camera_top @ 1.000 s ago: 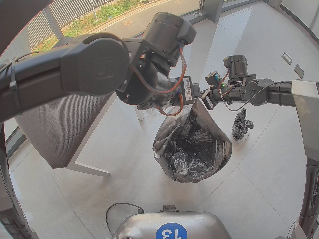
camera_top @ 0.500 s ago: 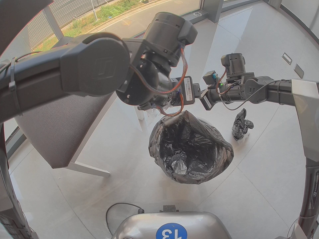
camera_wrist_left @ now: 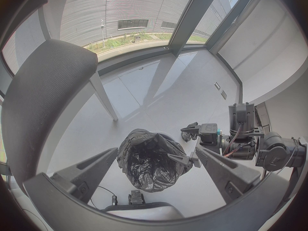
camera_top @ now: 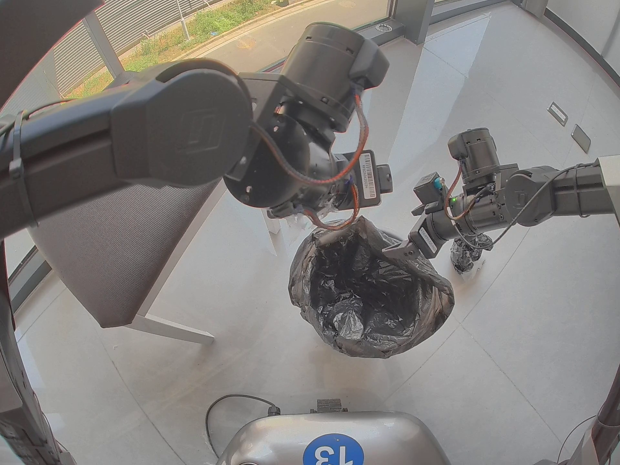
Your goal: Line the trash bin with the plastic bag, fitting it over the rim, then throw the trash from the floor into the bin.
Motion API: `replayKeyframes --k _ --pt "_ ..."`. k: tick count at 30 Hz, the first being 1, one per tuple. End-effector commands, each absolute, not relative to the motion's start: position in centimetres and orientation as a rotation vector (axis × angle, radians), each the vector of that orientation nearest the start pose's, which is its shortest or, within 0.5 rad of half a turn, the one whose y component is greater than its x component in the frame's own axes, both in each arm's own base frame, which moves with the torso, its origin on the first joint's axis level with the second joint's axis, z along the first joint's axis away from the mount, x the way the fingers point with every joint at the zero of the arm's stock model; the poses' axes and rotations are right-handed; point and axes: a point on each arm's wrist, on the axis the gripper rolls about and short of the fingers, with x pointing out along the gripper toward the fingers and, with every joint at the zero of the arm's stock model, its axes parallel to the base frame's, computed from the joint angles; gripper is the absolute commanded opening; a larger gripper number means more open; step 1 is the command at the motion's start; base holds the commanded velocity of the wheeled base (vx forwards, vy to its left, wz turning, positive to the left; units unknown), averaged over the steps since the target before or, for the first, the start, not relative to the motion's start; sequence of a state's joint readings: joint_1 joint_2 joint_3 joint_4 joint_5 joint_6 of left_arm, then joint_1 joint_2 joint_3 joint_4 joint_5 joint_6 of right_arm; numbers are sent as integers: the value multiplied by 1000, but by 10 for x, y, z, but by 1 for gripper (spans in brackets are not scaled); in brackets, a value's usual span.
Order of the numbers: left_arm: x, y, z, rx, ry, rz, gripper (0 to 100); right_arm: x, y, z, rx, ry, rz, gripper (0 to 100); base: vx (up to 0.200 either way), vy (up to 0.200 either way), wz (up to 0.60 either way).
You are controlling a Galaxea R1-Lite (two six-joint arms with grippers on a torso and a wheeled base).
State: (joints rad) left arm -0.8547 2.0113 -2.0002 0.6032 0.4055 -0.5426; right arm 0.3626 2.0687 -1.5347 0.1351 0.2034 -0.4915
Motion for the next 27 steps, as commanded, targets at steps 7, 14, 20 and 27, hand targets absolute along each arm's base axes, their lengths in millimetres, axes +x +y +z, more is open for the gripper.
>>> replayKeyframes --k 7,14,20,27 --pt "254 -283 294 -164 584 -295 100 367 157 173 -525 554 736 100 0 0 0" --pt "253 -283 295 -164 579 -299 100 366 169 150 -542 611 775 100 0 0 0" --pt "253 -281 297 -170 572 -296 100 375 173 140 -544 620 776 100 0 0 0" --pt "253 -281 297 -170 572 -296 100 381 173 135 -542 623 771 100 0 0 0"
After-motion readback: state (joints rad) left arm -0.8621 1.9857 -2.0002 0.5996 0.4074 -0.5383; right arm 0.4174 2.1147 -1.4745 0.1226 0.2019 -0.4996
